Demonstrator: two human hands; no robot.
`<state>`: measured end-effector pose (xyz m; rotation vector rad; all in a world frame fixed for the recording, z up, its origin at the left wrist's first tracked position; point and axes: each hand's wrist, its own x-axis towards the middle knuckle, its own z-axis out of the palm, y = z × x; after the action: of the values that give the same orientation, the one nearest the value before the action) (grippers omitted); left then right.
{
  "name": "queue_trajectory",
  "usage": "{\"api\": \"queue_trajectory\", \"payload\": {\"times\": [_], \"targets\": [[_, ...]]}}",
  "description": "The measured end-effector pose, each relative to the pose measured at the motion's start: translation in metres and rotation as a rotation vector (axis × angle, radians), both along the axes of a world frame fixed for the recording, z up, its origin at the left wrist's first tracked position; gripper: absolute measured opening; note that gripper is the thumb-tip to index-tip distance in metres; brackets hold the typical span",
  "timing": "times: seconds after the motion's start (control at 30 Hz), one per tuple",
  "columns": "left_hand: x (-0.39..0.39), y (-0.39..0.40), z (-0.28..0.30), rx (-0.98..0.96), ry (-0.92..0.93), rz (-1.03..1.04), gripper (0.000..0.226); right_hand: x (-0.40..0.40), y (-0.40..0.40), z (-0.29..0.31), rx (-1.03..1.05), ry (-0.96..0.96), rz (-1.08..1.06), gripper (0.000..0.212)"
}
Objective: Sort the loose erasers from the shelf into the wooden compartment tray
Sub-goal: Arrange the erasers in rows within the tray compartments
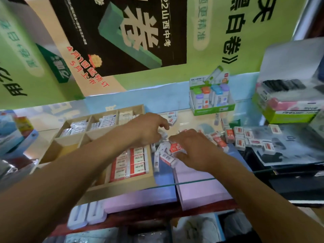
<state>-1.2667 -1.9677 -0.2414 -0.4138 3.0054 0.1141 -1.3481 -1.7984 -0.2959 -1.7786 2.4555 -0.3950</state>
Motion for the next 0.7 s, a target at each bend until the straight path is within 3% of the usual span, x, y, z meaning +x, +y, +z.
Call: {"api": "queue_trajectory", "payload": {"times": [0.1, 0.2, 0.43, 0.53, 0.7], "targets": [[-0.024, -0.001, -0.010, -0.101, -0.148, -0.020, 0.036, -0.009, 0.001, -0.002, -0.055, 0.006, -0.036, 0.047], [-0.036, -0.005, -0.017, -0.132, -0.142, -0.026, 0.030, -0.017, 0.005, -0.003, -0.071, 0.012, -0.073, 0.045], [-0.013, -0.010, -0.009, 0.203, 0.255, 0.028, 0.025, -0.019, 0.011, 0.001, -0.162, -0.052, -0.093, 0.044], [0.015, -0.006, -0.001, 0.260, 0.393, 0.037, 0.026, -0.012, -0.002, 0.008, -0.203, -0.006, 0.017, 0.034], [0.062, -0.007, 0.002, 0.420, 0.543, 0.133, 0.032, 0.001, -0.037, 0.012, -0.037, 0.005, 0.136, 0.045]]}}
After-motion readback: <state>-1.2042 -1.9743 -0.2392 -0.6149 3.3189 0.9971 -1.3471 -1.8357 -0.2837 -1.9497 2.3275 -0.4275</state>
